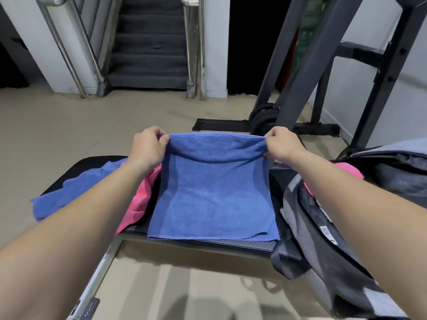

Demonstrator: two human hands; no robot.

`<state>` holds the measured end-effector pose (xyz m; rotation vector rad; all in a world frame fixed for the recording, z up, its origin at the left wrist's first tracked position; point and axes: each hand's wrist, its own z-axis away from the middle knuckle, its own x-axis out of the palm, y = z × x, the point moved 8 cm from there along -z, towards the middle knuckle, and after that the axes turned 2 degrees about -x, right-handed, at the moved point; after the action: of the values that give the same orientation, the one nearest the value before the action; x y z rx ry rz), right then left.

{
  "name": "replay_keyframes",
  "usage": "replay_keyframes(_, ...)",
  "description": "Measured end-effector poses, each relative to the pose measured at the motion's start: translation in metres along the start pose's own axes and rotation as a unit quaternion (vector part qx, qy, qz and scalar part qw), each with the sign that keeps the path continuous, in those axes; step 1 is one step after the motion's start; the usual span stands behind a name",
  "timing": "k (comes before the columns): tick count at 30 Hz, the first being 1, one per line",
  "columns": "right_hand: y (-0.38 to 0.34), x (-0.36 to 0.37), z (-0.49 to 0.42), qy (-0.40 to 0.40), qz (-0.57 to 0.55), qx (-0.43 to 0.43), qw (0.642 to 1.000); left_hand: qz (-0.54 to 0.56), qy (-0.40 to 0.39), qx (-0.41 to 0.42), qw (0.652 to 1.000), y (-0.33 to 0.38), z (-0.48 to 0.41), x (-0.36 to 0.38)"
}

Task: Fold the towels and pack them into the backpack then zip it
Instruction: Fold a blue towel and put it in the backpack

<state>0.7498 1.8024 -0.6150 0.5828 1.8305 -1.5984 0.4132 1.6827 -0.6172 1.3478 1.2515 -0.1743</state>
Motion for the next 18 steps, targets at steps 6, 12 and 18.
replay_keyframes(6,0.019,-0.001,0.029,-0.012,-0.106,0.041,0.993,-0.028,-0.011,0.022,0.999,-0.013,0.042,-0.011)
replay_keyframes(12,0.021,0.000,0.079,-0.037,0.045,-0.031,0.998,-0.048,-0.055,0.093,0.993,-0.026,0.107,-0.023)
replay_keyframes(18,0.021,0.022,0.114,-0.062,0.153,-0.108,0.980,-0.106,-0.118,0.162,0.974,-0.038,0.151,-0.017)
